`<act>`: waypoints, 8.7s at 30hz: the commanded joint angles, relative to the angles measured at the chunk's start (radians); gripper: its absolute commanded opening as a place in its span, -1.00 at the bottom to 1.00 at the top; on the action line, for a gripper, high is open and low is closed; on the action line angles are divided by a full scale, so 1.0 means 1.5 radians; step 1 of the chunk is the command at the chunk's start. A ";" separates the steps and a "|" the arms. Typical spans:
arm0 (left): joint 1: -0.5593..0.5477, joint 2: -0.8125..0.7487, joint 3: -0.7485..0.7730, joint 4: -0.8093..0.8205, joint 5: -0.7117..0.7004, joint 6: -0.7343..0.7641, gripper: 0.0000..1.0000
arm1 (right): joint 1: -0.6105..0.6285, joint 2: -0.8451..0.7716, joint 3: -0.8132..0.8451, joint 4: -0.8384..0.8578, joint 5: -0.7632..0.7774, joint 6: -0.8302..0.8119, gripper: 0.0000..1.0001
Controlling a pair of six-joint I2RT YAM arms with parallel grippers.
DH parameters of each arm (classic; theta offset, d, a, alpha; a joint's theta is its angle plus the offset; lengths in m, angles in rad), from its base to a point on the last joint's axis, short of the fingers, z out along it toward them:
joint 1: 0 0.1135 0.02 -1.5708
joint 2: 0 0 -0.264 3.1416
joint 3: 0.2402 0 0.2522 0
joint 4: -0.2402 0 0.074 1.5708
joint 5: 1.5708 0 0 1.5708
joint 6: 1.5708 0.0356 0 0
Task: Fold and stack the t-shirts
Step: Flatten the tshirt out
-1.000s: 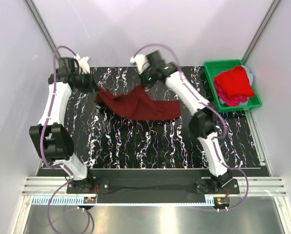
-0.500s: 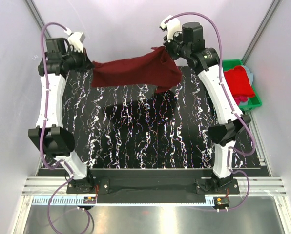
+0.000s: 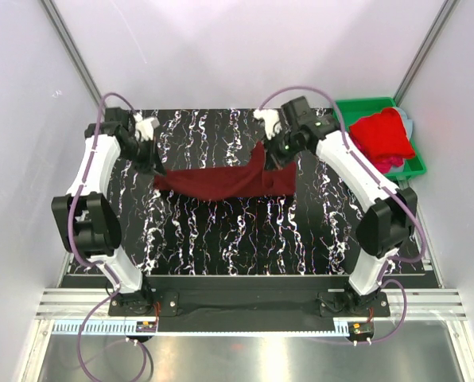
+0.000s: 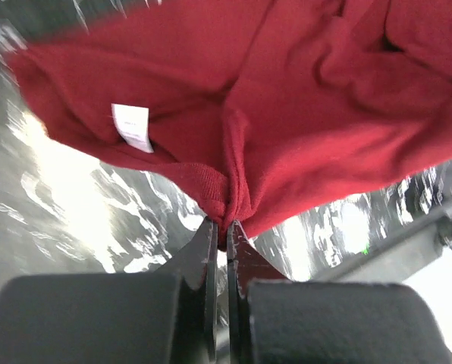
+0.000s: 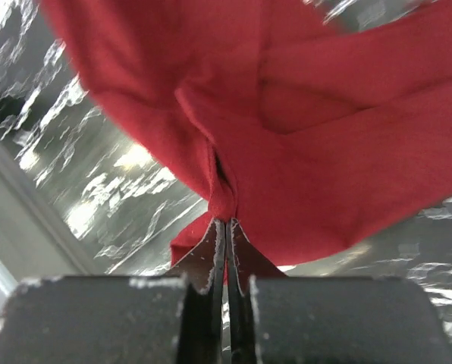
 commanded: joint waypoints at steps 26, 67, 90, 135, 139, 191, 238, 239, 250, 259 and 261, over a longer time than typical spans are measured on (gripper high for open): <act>0.007 0.222 0.078 -0.023 -0.031 -0.036 0.01 | -0.007 0.384 0.396 -0.001 -0.024 0.010 0.20; 0.052 0.365 0.084 -0.019 -0.077 -0.028 -0.50 | -0.015 0.319 0.348 0.011 0.019 -0.006 0.21; -0.102 0.276 0.579 0.171 -0.060 -0.109 -1.00 | -0.060 0.165 0.279 0.072 0.209 -0.019 0.10; -0.114 -0.087 0.091 0.166 -0.140 -0.102 0.17 | 0.174 0.180 -0.014 0.030 0.099 -0.256 0.29; -0.105 -0.101 0.061 0.170 -0.146 -0.106 0.18 | 0.182 0.226 -0.006 0.054 0.132 -0.250 0.30; -0.064 -0.131 0.061 0.185 -0.261 -0.110 0.53 | -0.091 0.250 0.426 -0.005 -0.054 0.034 -1.00; -0.293 0.221 -0.023 0.026 0.032 -0.017 0.32 | -0.197 0.303 0.419 -0.041 -0.042 -0.034 -1.00; -0.294 0.209 -0.036 0.026 0.034 -0.018 0.28 | -0.198 0.305 0.419 -0.040 -0.042 -0.035 -1.00; -0.283 0.128 -0.016 0.019 -0.035 -0.007 -1.00 | -0.201 0.307 0.450 -0.028 -0.018 -0.021 -1.00; -0.253 0.024 0.255 0.012 -0.264 0.096 -1.00 | -0.202 0.135 0.428 -0.017 -0.062 0.006 -1.00; -0.253 0.022 0.329 -0.006 -0.284 0.114 -1.00 | -0.202 0.096 0.423 -0.018 -0.076 0.023 -1.00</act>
